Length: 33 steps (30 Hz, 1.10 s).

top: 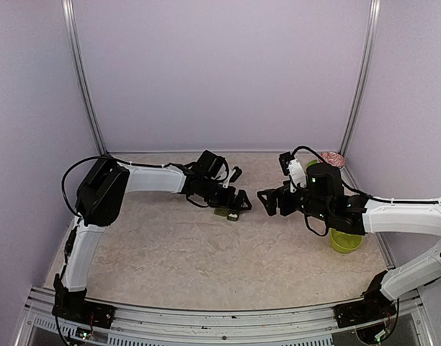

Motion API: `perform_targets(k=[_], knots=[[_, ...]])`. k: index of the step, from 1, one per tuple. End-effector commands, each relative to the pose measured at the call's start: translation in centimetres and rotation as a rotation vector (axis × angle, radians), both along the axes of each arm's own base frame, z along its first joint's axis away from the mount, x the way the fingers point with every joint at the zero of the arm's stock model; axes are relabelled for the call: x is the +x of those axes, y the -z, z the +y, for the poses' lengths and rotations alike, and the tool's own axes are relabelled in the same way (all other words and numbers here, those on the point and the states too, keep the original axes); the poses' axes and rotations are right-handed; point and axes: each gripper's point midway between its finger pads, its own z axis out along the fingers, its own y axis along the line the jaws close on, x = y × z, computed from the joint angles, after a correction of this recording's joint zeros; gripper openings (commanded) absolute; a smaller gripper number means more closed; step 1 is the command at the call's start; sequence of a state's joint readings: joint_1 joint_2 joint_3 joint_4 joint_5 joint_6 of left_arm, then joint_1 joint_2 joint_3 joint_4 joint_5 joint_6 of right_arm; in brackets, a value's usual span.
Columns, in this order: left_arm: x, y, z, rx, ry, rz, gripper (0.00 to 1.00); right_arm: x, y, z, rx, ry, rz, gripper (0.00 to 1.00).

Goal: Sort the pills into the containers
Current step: Adjust the pill container at the center of the board.

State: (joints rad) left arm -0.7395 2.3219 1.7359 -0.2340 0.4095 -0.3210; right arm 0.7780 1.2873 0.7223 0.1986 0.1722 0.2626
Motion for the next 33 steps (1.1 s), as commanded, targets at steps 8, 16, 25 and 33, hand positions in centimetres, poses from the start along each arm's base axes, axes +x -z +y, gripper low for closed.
perform_targets(k=[8,16,25,33], knots=[[-3.7,-0.7,-2.3,-0.067,0.356,-0.011,0.99,-0.1,-1.1,-1.3,-0.016,0.027,-0.020,1.00],[-5.4,-1.4,-3.3,-0.116,0.495,-0.005,0.99,-0.3,-1.0,-1.6,-0.024,0.028,-0.016,1.00],[-2.4,-7.0,-2.8,-0.200,0.386,-0.132,0.99,0.1,-0.6,-1.8,-0.021,0.019,0.001,1.00],[-1.6,-13.6,-0.3,-0.260,0.285,-0.268,0.99,1.4,0.9,-1.2,0.010,-0.018,0.076,1.00]])
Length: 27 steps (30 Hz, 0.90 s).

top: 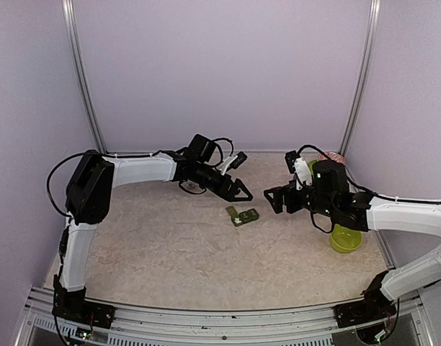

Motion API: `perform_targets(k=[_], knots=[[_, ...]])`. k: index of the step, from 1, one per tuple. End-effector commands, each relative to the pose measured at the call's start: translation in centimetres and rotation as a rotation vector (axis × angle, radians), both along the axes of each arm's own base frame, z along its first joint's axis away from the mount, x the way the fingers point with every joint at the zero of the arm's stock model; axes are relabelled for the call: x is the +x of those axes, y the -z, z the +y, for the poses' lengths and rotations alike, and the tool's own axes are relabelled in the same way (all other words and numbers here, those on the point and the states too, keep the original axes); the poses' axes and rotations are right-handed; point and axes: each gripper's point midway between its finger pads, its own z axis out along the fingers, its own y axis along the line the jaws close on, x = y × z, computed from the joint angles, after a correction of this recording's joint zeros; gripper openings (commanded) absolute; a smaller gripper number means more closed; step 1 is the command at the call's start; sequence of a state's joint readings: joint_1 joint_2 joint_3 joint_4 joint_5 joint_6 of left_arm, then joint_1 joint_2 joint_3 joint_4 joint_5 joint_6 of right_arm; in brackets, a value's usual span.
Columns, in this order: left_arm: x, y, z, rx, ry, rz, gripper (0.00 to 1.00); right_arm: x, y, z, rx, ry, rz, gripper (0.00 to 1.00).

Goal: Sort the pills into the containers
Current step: Adjust the pill container at the center of the board, then close the lid of the pill container.

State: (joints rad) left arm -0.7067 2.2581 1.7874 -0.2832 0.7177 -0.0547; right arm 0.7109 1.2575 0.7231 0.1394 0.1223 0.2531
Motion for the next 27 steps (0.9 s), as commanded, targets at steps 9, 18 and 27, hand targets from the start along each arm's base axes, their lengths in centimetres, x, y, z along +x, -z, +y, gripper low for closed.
perform_targets(k=[9,18,27], knots=[[-0.1,-4.0,5.4,-0.096,-0.201,-0.095,0.99,2.8,4.5,3.9,0.006,-0.122,0.192,1.00],[0.4,0.2,6.3,-0.099,-0.261,-0.016,0.99,5.2,8.8,4.6,-0.021,-0.117,0.291,0.99],[1.5,1.3,6.5,-0.183,-0.338,0.053,0.99,6.9,11.5,4.8,0.012,-0.120,0.270,0.92]])
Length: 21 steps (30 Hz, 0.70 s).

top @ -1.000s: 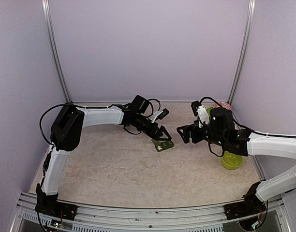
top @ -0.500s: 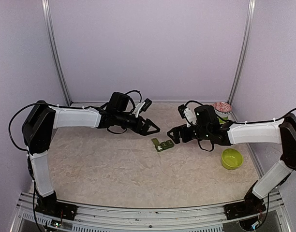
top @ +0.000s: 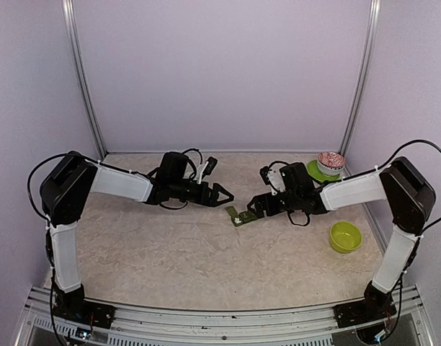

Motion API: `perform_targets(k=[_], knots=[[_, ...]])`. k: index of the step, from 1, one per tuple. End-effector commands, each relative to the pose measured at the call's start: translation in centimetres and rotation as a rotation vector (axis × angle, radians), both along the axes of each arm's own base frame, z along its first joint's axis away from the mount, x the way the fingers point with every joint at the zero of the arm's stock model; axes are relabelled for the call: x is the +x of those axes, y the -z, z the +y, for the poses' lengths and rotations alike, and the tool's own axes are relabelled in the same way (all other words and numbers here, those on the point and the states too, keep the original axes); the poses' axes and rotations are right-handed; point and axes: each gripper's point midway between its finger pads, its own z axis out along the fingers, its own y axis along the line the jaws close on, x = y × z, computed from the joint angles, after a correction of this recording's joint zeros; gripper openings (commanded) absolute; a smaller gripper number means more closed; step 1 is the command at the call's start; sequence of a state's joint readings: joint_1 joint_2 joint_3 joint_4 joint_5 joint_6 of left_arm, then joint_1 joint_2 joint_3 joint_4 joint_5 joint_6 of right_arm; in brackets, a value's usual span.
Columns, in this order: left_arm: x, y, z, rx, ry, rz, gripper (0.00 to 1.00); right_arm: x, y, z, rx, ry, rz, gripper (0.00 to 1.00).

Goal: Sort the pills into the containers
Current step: Close the lid of the pill container.

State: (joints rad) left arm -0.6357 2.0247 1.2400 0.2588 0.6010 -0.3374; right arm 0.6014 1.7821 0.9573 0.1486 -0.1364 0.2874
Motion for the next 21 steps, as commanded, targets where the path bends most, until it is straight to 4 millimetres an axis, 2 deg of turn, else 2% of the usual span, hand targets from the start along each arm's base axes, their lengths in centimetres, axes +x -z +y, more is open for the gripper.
perform_targets(k=[1,7,13,21], knots=[[0.7,0.6,-0.2,-0.070,-0.039,0.025,0.99,1.1,-0.1,1.0,0.071,-0.022,-0.060,0.91],[0.9,2.3,-0.6,-0.075,-0.037,0.056,0.99,1.8,1.7,1.8,0.104,-0.033,-0.082,0.87],[1.0,2.8,-0.7,-0.073,-0.041,0.067,0.99,1.5,3.1,2.0,0.117,-0.037,-0.052,0.85],[1.1,3.7,-1.3,-0.075,-0.034,0.085,0.99,0.5,3.4,2.5,0.169,-0.073,-0.045,0.83]])
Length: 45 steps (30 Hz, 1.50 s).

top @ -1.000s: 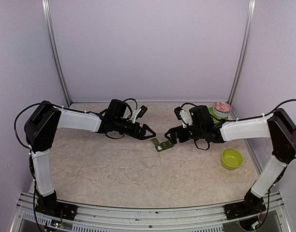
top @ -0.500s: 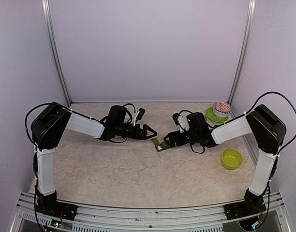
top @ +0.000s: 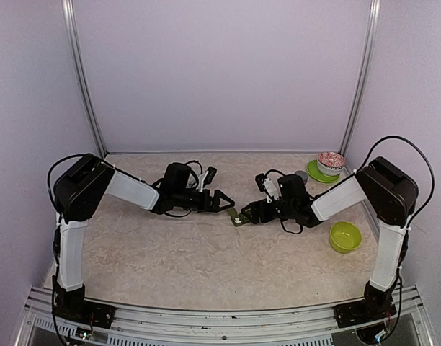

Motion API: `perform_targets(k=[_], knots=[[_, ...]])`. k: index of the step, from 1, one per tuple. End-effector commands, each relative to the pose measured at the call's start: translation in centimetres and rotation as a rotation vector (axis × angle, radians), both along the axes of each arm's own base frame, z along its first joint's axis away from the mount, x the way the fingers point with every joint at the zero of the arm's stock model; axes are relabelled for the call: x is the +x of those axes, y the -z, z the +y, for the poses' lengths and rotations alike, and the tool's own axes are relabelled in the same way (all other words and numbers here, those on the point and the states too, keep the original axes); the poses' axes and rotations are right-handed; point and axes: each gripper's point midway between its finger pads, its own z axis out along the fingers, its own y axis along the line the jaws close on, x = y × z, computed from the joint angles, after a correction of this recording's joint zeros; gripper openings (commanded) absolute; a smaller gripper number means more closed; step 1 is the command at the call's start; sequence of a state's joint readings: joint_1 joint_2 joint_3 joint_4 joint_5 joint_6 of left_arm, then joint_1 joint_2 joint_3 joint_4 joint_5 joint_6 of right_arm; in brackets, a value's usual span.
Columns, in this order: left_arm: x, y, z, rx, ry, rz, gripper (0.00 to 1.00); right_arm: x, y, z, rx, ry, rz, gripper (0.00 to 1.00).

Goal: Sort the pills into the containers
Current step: Close the lid of the pill container.

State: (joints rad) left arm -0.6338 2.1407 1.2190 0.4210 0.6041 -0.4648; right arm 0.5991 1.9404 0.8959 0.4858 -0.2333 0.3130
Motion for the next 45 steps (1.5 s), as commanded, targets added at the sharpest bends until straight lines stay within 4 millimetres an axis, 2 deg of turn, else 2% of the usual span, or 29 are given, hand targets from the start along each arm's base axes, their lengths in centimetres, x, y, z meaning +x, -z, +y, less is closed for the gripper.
perform_targets(k=[1,25,34,45], knots=[[0.3,0.1,-0.9,-0.028,0.017,-0.006,0.99,-0.2,0.7,0.1,0.041,-0.011,0.011,0.83],[-1.4,0.3,-2.9,-0.084,0.129,0.015,0.99,-0.5,2.3,-0.4,0.066,0.030,0.034,0.55],[-2.5,-1.2,-3.3,-0.142,0.194,-0.020,0.99,-0.5,2.7,-0.4,0.061,0.027,0.043,0.55],[-4.9,-2.7,-4.6,-0.186,0.303,-0.043,0.99,-0.5,3.1,-0.4,0.052,0.031,0.056,0.54]])
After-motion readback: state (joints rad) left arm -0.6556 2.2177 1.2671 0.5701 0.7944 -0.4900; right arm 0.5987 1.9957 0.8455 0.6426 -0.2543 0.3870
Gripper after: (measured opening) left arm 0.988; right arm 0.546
